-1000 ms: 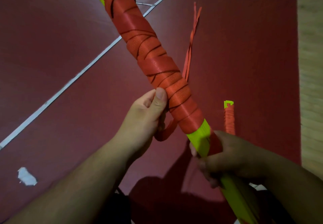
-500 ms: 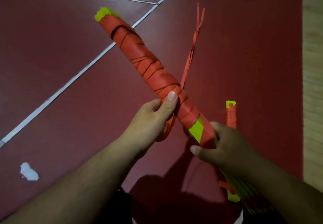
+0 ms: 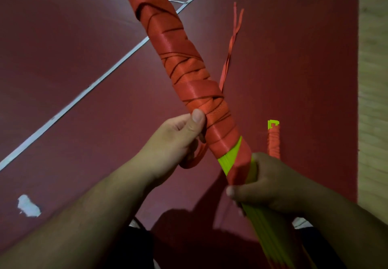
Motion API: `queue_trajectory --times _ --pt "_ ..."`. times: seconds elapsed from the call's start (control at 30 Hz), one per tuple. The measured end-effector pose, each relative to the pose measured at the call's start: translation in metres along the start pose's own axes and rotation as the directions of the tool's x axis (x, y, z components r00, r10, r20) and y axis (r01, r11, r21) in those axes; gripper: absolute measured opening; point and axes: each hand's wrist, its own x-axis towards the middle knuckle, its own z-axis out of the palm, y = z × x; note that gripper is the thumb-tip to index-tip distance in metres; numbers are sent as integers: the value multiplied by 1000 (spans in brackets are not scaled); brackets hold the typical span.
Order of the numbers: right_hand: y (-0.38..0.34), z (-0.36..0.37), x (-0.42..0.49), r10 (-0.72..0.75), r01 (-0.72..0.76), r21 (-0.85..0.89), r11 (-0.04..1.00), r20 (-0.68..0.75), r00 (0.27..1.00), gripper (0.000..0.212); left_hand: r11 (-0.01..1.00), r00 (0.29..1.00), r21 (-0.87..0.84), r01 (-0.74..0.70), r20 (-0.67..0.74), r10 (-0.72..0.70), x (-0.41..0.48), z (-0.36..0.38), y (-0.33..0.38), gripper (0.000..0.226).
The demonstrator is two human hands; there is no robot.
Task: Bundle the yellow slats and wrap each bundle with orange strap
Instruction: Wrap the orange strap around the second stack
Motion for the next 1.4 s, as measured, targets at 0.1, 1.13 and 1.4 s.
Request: queue_trajectory --times 0.1,1.13,1.4 --pt "6 -4 4 -147 72 -304 950 -232 961 23 990 998 128 55 -45 -50 0 -5 0 62" --pt "7 3 7 -209 -33 -451 892 -475 855 29 974 992 206 -93 -63 108 -2 15 -8 45" --pt "7 6 6 -226 47 -443 895 -362 904 48 980 978 139 -145 -129 163 -7 24 3 37"
